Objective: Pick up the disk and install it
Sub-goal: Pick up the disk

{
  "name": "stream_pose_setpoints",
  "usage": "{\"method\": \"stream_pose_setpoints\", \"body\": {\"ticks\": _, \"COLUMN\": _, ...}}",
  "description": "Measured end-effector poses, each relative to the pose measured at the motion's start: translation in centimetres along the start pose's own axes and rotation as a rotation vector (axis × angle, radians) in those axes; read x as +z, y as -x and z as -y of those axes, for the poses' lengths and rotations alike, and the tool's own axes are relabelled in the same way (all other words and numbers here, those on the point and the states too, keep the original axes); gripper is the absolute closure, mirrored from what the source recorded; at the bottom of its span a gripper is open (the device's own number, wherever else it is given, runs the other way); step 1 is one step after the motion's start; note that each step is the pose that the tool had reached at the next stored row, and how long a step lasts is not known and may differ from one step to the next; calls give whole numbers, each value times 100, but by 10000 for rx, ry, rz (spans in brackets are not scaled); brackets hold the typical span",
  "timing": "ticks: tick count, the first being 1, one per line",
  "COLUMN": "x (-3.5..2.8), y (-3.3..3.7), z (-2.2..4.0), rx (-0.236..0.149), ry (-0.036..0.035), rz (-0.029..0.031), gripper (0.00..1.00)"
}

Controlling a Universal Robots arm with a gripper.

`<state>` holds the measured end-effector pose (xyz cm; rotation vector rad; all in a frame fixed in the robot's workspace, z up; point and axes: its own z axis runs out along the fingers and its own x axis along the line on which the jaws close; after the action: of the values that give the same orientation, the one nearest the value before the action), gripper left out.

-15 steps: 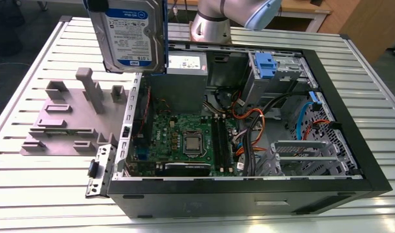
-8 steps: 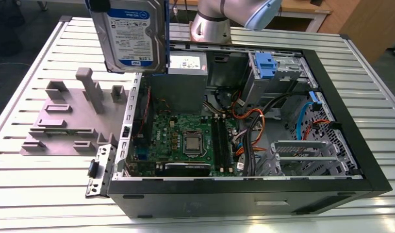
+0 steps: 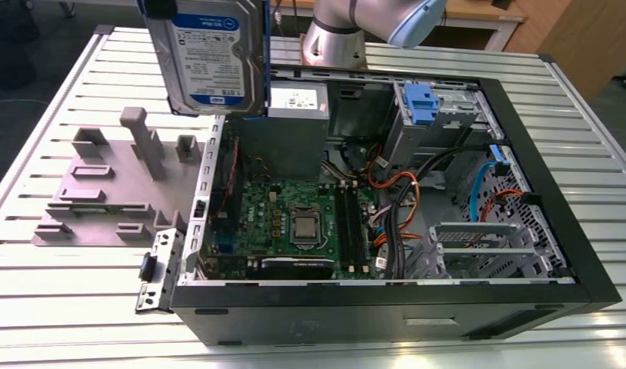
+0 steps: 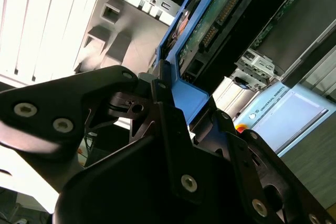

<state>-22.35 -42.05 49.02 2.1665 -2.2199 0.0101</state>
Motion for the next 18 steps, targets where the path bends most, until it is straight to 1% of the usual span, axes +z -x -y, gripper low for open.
{"method": "stream_pose_setpoints", "body": {"ticks": 10, "x": -1, "y": 1, "z": 29, "rx": -2, "ry": 0, "rz": 0, "gripper": 64}}
{"method": "stream_pose_setpoints", "body": {"ticks": 18, "x": -3, "y": 1, "z": 139, "rx": -1, "ry": 0, "rz": 0, "gripper": 64}}
